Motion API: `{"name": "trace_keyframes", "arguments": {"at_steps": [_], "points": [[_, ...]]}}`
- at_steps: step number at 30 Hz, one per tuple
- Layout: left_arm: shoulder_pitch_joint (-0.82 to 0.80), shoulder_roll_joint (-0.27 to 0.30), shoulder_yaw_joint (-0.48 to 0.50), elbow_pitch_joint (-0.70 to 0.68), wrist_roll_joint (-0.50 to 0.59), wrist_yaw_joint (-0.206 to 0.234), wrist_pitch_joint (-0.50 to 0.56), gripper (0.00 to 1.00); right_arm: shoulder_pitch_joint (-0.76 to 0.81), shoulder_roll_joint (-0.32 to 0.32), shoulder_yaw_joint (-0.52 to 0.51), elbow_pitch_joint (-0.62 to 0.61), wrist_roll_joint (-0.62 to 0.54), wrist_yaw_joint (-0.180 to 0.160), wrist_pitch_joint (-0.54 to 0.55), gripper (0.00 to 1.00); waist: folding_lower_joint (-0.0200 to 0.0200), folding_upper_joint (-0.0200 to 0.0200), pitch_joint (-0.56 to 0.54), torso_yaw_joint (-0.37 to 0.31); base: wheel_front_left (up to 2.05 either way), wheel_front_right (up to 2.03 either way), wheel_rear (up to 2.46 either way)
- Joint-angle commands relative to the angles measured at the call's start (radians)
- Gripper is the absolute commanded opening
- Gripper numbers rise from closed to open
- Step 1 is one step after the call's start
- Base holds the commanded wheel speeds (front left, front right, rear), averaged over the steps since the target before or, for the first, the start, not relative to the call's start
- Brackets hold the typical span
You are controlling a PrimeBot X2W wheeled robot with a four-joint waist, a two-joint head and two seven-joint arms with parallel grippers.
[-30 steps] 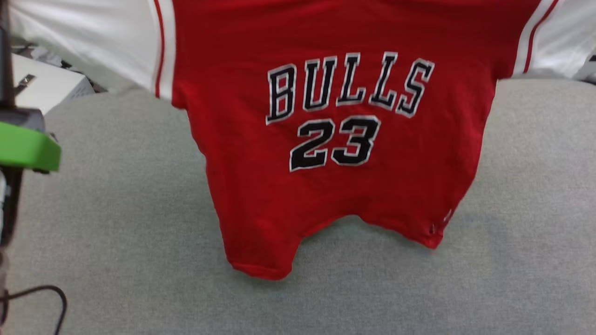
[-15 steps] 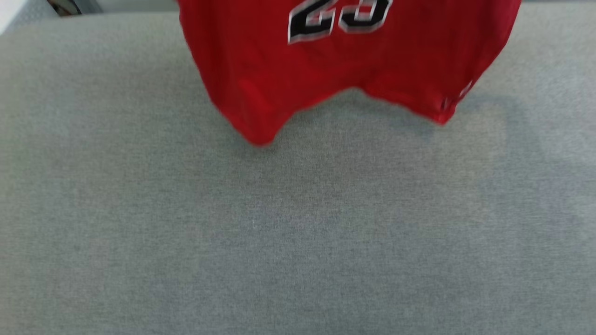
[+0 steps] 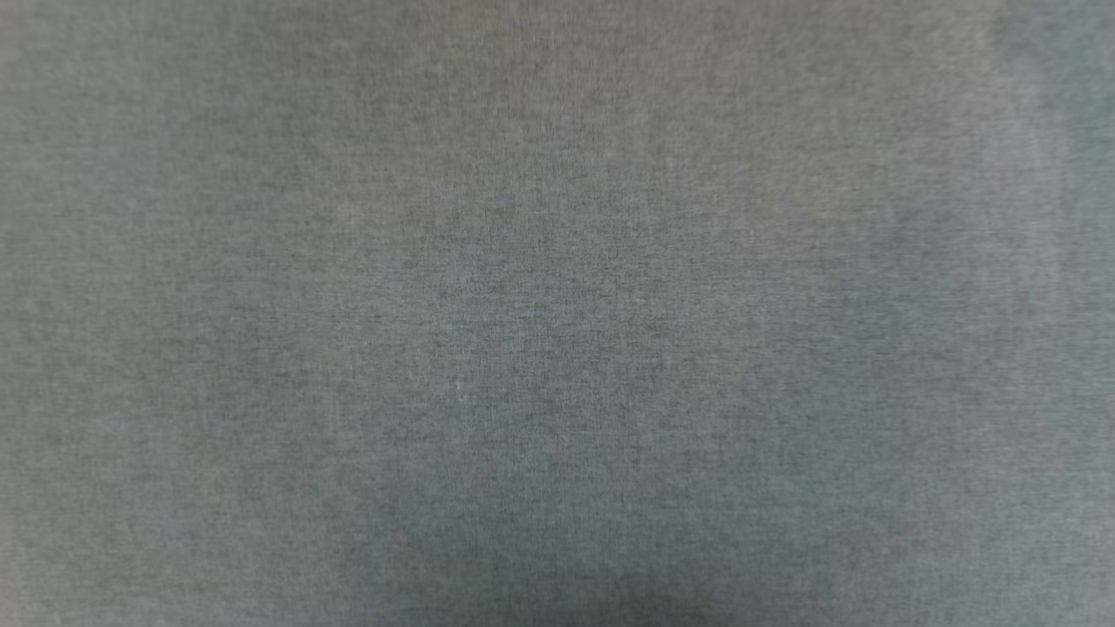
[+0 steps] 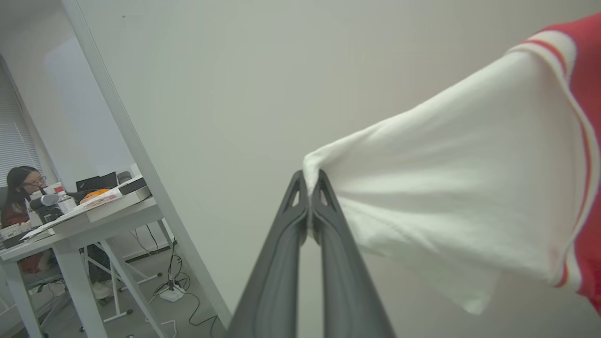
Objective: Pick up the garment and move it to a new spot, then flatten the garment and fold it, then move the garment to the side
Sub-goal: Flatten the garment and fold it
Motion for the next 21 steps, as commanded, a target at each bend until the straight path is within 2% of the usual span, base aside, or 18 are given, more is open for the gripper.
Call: {"name": "trace_keyframes", "arguments": {"at_steps": [1,5,10,15,21], "points": [[-0.04,0.007,0.008,0.039,0.018,0.005,-0.022,0.0,-0.04,-0.014,-0.003,0.037,-0.017,-0.01,-0.02,0.0,-0.0004,0.0109,0.093,0.014,0.0,0.0,0.0],[-0.113,-0.02,-0.009,0.123,0.021,0.003,-0.113,0.0,-0.132,0.007,0.0,0.118,-0.044,-0.01,-0.103,0.0,-0.0004,0.0109,0.126,0.02,0.0,0.0,0.0],[-0.112,-0.058,-0.031,0.217,0.024,0.003,-0.216,0.0,-0.161,0.054,0.015,0.215,-0.076,-0.01,-0.185,0.0,-0.0004,0.0109,0.139,0.03,0.0,0.0,0.0],[-0.034,-0.105,-0.071,0.278,0.014,0.001,-0.286,0.0,-0.12,0.088,-0.01,0.297,-0.078,-0.01,-0.263,0.0,-0.0004,0.0109,0.12,0.047,0.0,0.0,0.0],[0.131,-0.133,-0.112,0.31,-0.004,0.0,-0.33,0.0,0.005,0.13,0.007,0.346,-0.064,-0.01,-0.338,0.0,-0.0004,0.0109,0.055,0.05,0.0,0.0,0.0]]}}
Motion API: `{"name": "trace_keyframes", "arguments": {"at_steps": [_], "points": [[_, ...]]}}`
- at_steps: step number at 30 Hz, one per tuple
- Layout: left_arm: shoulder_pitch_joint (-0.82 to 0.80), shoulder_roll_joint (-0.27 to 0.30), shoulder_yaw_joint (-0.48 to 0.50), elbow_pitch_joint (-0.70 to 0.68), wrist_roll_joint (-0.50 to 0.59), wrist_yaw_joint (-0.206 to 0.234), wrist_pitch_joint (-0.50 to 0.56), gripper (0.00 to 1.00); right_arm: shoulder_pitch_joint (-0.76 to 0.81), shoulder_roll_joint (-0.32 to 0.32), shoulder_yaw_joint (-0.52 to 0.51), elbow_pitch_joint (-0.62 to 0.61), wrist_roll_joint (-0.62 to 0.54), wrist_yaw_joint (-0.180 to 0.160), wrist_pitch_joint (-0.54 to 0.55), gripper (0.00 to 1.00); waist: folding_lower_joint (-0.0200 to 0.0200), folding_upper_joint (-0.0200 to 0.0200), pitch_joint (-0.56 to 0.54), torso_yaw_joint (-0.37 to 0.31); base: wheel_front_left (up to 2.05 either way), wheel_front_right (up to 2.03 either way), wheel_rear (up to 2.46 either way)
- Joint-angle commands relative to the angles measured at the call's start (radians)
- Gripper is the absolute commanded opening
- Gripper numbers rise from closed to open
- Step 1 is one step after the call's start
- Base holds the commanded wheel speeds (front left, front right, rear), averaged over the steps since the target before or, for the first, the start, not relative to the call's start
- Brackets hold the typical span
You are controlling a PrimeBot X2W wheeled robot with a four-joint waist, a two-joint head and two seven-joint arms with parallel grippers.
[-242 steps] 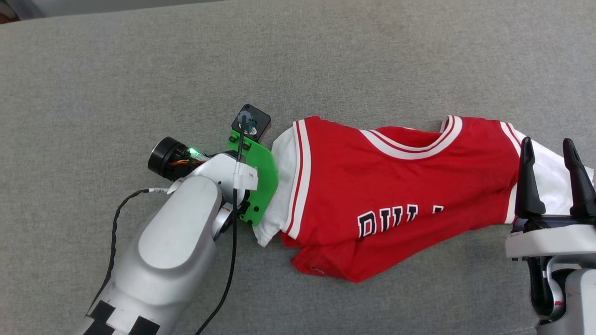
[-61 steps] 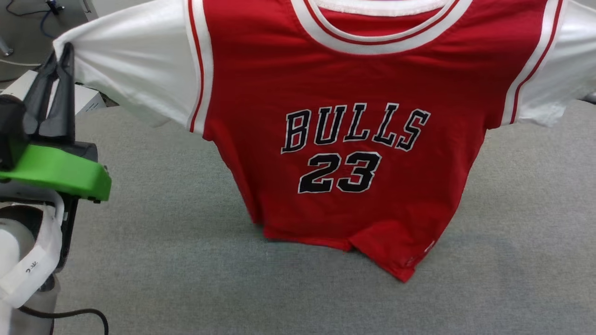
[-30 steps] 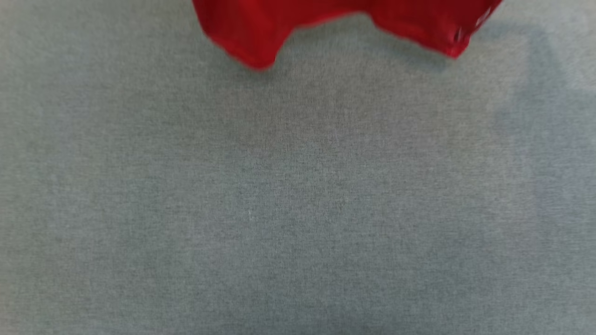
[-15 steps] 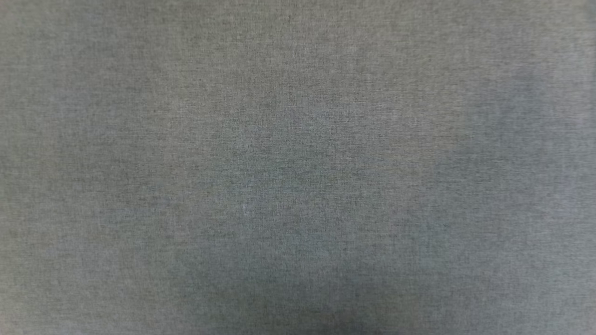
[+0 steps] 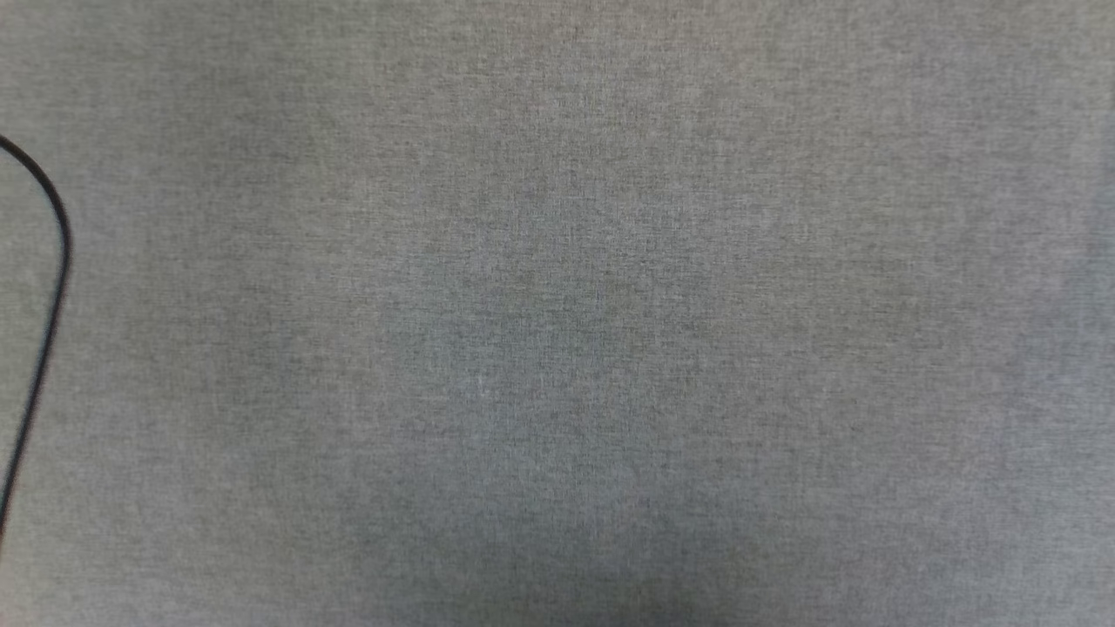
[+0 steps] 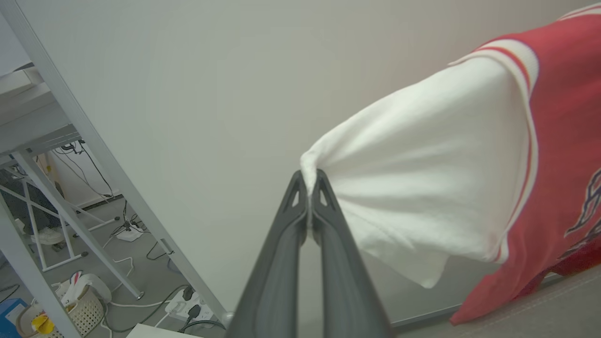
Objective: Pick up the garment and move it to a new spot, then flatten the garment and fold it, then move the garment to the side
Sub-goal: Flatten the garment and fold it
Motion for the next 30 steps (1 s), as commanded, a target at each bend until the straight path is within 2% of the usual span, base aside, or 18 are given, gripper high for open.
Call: {"name": "trace_keyframes", "arguments": {"at_steps": [1,4,14,21,30], "points": [[0.052,-0.005,-0.001,0.007,-0.018,0.003,-0.01,0.0,0.049,-0.002,0.01,0.011,0.013,-0.009,-0.014,0.0,-0.0002,0.0109,-0.05,0.004,0.0,0.0,0.0],[0.153,-0.022,-0.009,0.009,-0.032,0.003,-0.02,0.0,0.144,0.0,0.051,0.017,0.042,-0.009,-0.027,0.0,-0.0002,0.0109,-0.108,0.008,0.0,0.0,0.0],[0.582,-0.055,-0.051,-0.021,-0.061,0.013,-0.027,0.0,0.557,-0.023,0.139,-0.043,0.257,-0.009,-0.031,0.0,-0.0002,0.0109,-0.33,0.015,0.0,0.0,0.0],[0.847,-0.074,-0.073,-0.07,-0.091,0.041,-0.027,0.0,0.86,-0.077,0.18,-0.15,0.396,-0.009,0.007,0.0,-0.0002,0.0109,-0.443,0.018,0.0,0.0,0.0],[1.092,-0.059,-0.102,-0.144,-0.132,0.063,0.028,0.0,1.16,-0.163,0.239,-0.304,0.531,-0.009,0.105,0.0,-0.0002,0.0109,-0.534,0.007,0.0,0.0,0.0]]}}
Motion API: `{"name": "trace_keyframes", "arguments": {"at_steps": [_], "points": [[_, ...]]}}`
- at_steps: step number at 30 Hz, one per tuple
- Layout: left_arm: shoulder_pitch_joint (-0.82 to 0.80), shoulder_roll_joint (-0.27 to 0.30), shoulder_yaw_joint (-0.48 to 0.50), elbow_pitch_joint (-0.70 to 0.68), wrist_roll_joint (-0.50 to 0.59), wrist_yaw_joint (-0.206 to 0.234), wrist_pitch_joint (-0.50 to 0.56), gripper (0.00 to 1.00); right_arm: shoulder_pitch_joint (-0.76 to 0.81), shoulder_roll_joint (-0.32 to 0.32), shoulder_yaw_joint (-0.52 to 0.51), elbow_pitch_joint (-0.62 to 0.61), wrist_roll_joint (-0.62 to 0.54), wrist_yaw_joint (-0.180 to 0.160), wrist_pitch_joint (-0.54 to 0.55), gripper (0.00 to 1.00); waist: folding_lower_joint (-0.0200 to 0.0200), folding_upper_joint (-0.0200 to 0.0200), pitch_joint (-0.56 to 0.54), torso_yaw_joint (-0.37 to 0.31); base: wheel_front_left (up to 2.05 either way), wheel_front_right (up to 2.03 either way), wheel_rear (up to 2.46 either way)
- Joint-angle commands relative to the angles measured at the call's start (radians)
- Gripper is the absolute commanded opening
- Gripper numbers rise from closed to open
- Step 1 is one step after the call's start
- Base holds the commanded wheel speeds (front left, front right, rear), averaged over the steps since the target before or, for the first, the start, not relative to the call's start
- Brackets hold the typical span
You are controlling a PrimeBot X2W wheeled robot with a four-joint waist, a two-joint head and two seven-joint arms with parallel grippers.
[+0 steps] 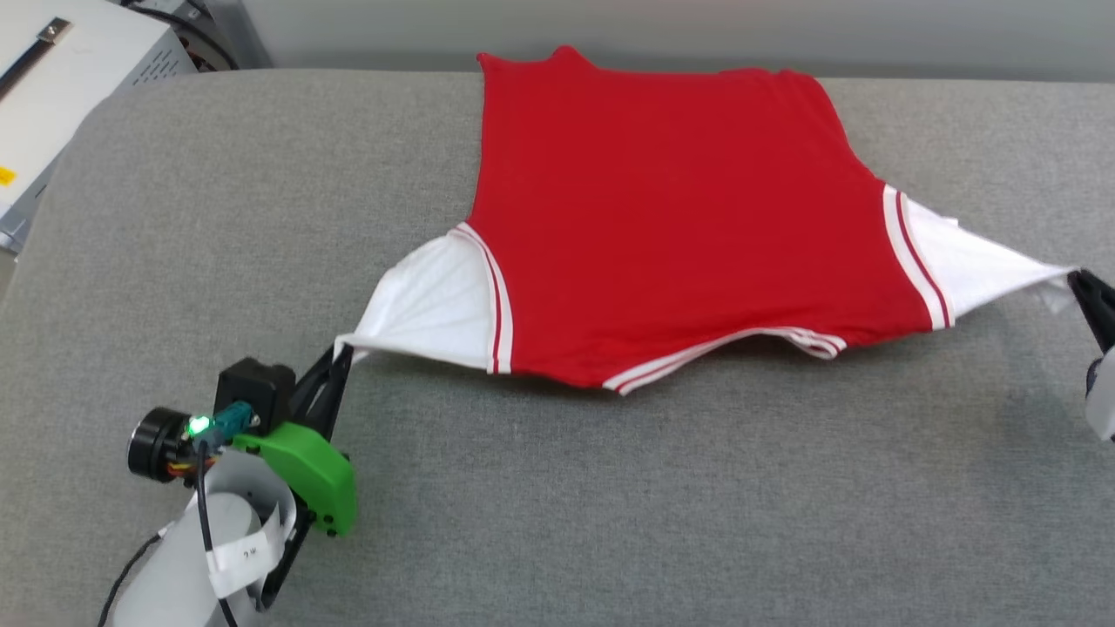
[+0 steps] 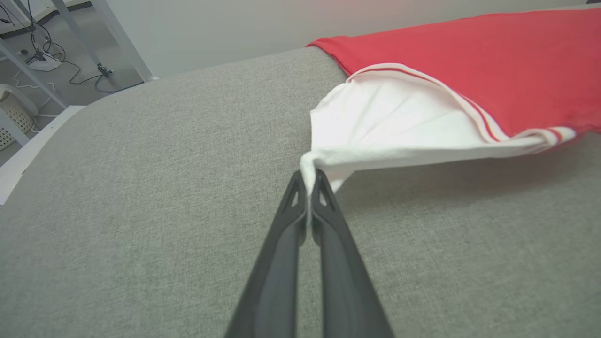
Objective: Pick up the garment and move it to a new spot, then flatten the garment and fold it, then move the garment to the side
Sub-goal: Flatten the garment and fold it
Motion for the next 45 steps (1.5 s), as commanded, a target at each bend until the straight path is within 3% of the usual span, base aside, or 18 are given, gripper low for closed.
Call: {"name": "trace_keyframes", "arguments": {"at_steps": [1,8,14,26,27,28,36,42,45], "points": [[0.04,0.018,0.0,-0.012,-0.017,0.013,0.009,0.0,0.039,-0.024,-0.004,-0.01,0.017,-0.008,0.011,0.0,0.0002,0.0109,-0.052,-0.007,0.0,0.0,0.0],[0.183,0.055,-0.016,-0.094,-0.039,0.032,0.067,0.0,0.217,-0.063,-0.009,-0.091,0.093,-0.008,0.104,0.0,0.0002,0.0109,-0.111,-0.011,0.0,0.0,0.0],[0.303,0.094,-0.036,-0.189,-0.059,0.039,0.12,0.0,0.355,-0.103,0.003,-0.208,0.173,-0.008,0.246,0.0,0.0002,0.0109,-0.146,-0.019,0.0,0.0,0.0],[0.393,0.115,-0.041,-0.326,-0.09,0.077,0.176,0.0,0.515,-0.118,-0.128,-0.339,0.201,-0.008,0.42,0.0,0.0002,0.0109,-0.139,-0.018,0.0,0.0,0.0],[0.39,0.115,-0.042,-0.333,-0.088,0.079,0.176,0.0,0.517,-0.117,-0.141,-0.347,0.196,-0.008,0.429,0.62,0.0002,0.0109,-0.136,-0.016,0.0,0.0,0.0],[0.386,0.115,-0.042,-0.343,-0.087,0.081,0.177,0.0,0.519,-0.114,-0.157,-0.355,0.195,-0.008,0.448,1.0,0.0002,0.0109,-0.13,-0.013,0.0,0.0,0.0],[0.369,0.1,-0.032,-0.459,-0.138,0.066,0.197,0.0,0.455,-0.106,-0.292,-0.493,0.167,-0.008,0.58,1.0,0.0002,0.0109,-0.046,0.022,0.0,0.0,0.0],[0.355,0.116,-0.044,-0.608,-0.133,0.088,0.271,0.0,0.298,-0.069,-0.404,-0.591,0.132,-0.008,0.72,1.0,0.0002,0.0109,0.069,0.081,0.0,0.0,0.0],[0.339,0.127,-0.051,-0.683,-0.122,0.096,0.306,0.0,0.193,-0.067,-0.417,-0.612,0.061,-0.008,0.811,1.0,0.0002,0.0109,0.144,0.119,0.0,0.0,0.0]]}}
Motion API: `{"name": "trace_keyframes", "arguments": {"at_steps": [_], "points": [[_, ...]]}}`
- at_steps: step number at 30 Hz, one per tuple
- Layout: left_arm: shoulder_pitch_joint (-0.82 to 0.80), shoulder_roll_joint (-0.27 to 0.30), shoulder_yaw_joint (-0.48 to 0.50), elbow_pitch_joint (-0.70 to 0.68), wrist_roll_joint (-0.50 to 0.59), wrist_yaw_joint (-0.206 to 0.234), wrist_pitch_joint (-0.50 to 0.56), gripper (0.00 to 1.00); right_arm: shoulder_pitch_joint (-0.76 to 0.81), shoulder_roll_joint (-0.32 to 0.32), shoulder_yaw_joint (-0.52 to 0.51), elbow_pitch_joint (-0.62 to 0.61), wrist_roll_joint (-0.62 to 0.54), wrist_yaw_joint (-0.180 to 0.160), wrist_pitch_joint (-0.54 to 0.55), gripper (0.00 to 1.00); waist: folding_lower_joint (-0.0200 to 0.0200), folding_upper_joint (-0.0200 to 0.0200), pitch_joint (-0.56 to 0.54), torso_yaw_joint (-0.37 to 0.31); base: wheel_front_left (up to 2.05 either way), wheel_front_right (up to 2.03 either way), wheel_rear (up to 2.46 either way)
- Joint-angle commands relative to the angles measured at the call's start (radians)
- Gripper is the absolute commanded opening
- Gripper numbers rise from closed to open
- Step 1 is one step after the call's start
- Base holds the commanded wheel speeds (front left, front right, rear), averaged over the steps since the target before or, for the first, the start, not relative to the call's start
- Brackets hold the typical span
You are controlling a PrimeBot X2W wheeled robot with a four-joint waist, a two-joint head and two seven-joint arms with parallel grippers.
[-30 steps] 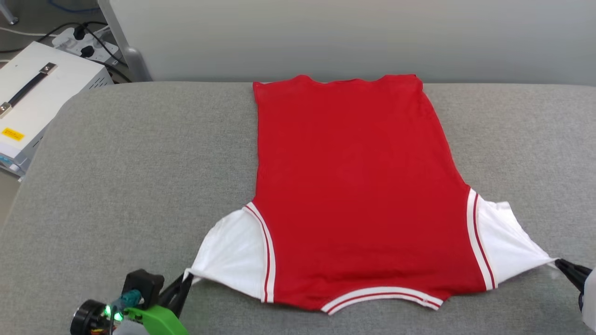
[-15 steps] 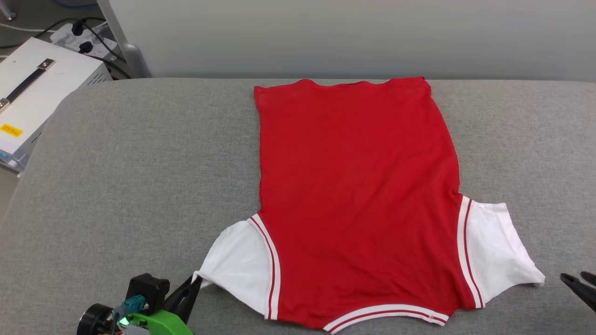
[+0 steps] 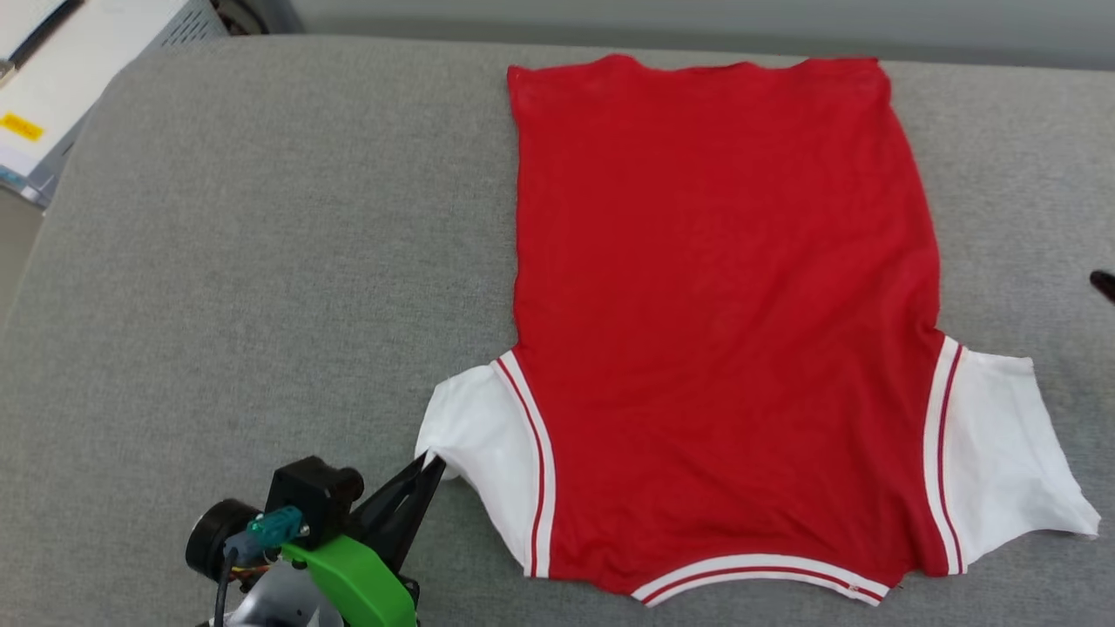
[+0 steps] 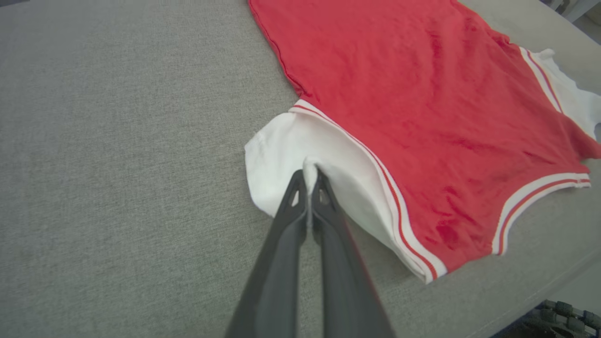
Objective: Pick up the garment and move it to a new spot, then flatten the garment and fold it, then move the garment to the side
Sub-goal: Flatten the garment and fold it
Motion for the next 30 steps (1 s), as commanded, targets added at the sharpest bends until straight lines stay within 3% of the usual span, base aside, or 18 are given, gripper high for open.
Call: {"name": "trace_keyframes", "arguments": {"at_steps": [1,8,14,20,30], "points": [[-0.029,0.01,0.001,-0.023,0.009,0.008,0.009,0.0,-0.051,0.013,-0.01,0.004,-0.027,-0.008,0.039,1.0,0.0001,0.0109,0.124,0.082,0.0,0.0,0.0],[-0.076,0.024,-0.039,-0.115,0.07,0.021,0.08,0.0,-0.31,0.09,-0.081,0.095,-0.141,-0.008,0.273,1.0,0.0001,0.0109,0.253,0.179,0.0,0.0,0.0],[-0.111,0.01,-0.063,-0.189,0.109,0.041,0.117,0.0,-0.477,0.1,-0.128,0.151,-0.241,-0.008,0.429,1.0,0.0001,0.0109,0.323,0.25,0.0,0.0,0.0],[-0.141,-0.011,-0.088,-0.217,0.115,0.027,0.121,0.0,-0.619,0.112,-0.161,0.214,-0.345,-0.008,0.502,1.0,0.0001,0.0109,0.374,0.319,0.0,0.0,0.0],[-0.17,-0.045,-0.106,-0.208,0.09,-0.003,0.088,0.0,-0.735,0.086,-0.206,0.321,-0.518,-0.008,0.535,1.0,0.0001,0.0109,0.427,0.424,0.0,0.0,0.0]]}}
